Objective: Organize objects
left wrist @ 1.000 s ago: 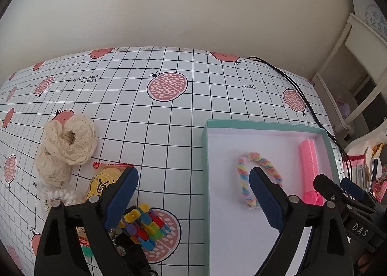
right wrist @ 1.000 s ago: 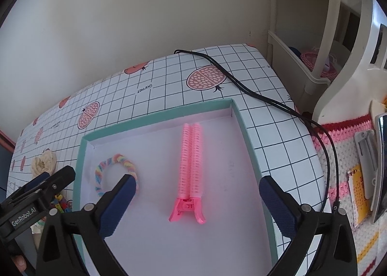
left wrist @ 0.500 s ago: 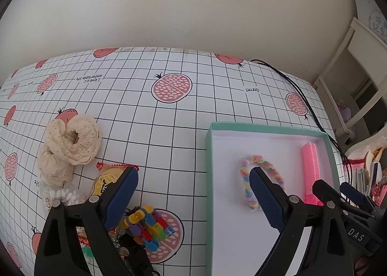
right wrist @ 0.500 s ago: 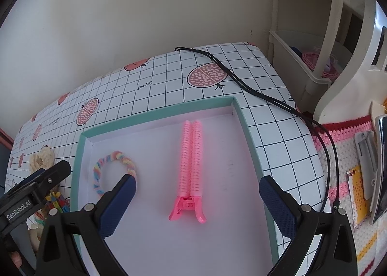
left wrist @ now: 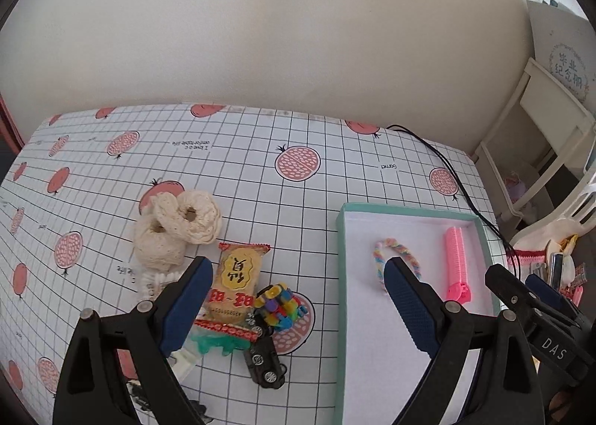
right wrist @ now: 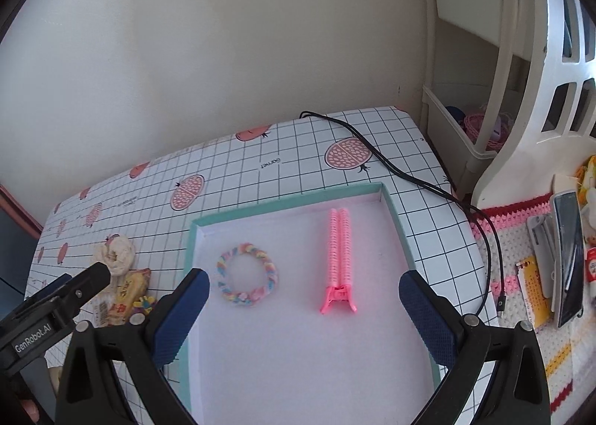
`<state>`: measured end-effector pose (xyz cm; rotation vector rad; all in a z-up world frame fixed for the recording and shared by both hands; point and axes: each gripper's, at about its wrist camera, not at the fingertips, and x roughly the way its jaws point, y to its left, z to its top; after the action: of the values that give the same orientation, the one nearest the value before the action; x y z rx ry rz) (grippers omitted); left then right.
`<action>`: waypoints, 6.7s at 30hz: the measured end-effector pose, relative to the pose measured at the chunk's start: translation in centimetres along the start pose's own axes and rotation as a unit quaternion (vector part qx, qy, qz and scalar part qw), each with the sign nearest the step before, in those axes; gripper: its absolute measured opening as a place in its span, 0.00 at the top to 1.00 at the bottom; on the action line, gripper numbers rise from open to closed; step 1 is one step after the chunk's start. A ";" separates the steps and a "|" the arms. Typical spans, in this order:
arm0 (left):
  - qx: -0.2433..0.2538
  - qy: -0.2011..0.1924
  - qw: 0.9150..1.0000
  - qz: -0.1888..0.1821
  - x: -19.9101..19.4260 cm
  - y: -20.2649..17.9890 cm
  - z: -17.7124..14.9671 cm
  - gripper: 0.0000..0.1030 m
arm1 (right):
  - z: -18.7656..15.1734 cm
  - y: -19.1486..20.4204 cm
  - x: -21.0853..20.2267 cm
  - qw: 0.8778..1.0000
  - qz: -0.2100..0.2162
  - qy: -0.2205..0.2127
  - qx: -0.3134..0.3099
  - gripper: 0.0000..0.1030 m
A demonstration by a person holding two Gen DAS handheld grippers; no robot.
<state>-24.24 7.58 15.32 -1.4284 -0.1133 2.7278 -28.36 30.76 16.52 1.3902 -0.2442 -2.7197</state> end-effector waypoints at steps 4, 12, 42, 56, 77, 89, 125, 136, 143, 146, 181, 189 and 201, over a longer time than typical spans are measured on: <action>0.007 -0.018 1.000 0.015 -2.8 1.2 -0.5 0.09 | -0.4 1.9 -2.6 1.000 0.002 -0.014 -0.015 0.00; -0.012 -0.026 0.999 0.022 -6.2 4.8 -2.9 0.09 | -2.4 5.0 -6.3 0.998 0.034 -0.025 -0.040 0.00; -0.177 0.074 0.977 0.089 -3.7 16.9 -10.4 0.09 | -9.5 16.1 -1.0 0.989 0.082 0.061 -0.109 0.06; -0.214 0.135 0.965 0.070 -0.1 16.6 -12.4 0.09 | -10.5 17.1 3.7 0.985 0.070 0.102 -0.118 0.16; -0.198 0.158 0.963 0.091 2.1 14.6 -13.1 0.09 | -11.3 16.8 7.3 0.981 0.082 0.135 -0.108 0.27; -0.203 0.163 0.963 0.071 2.5 14.2 -13.3 0.10 | -11.7 16.6 8.1 0.981 0.080 0.143 -0.107 0.37; -0.227 0.155 0.961 0.013 3.0 14.6 -13.6 0.27 | -11.7 15.4 7.6 0.981 0.098 0.142 -0.093 0.67; -0.229 0.146 0.962 0.009 1.2 15.0 -13.9 0.27 | -11.4 15.5 6.9 0.981 0.098 0.137 -0.098 0.67; -0.232 0.127 0.964 -0.005 -1.4 15.3 -14.2 0.27 | -10.7 15.8 5.1 0.982 0.110 0.117 -0.100 0.67; -0.231 0.119 0.966 -0.006 -2.0 15.2 -14.1 0.27 | -10.6 15.9 4.5 0.982 0.112 0.111 -0.103 0.67; -0.114 0.089 0.985 -0.097 -1.1 -0.2 -11.6 0.27 | -7.7 -1.4 -0.4 0.998 0.017 0.065 -0.004 0.67; -0.080 0.083 0.986 -0.118 -0.7 -3.7 -11.6 0.27 | -7.8 -5.3 -0.5 0.997 -0.003 0.065 0.029 0.67; -0.055 0.082 0.989 -0.114 1.0 -5.0 -11.6 0.27 | -8.2 -6.5 1.0 0.996 -0.002 0.075 0.046 0.67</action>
<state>-15.15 13.10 8.35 -1.5542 -0.3988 2.4466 -22.33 36.13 9.84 1.6124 -0.3593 -2.6209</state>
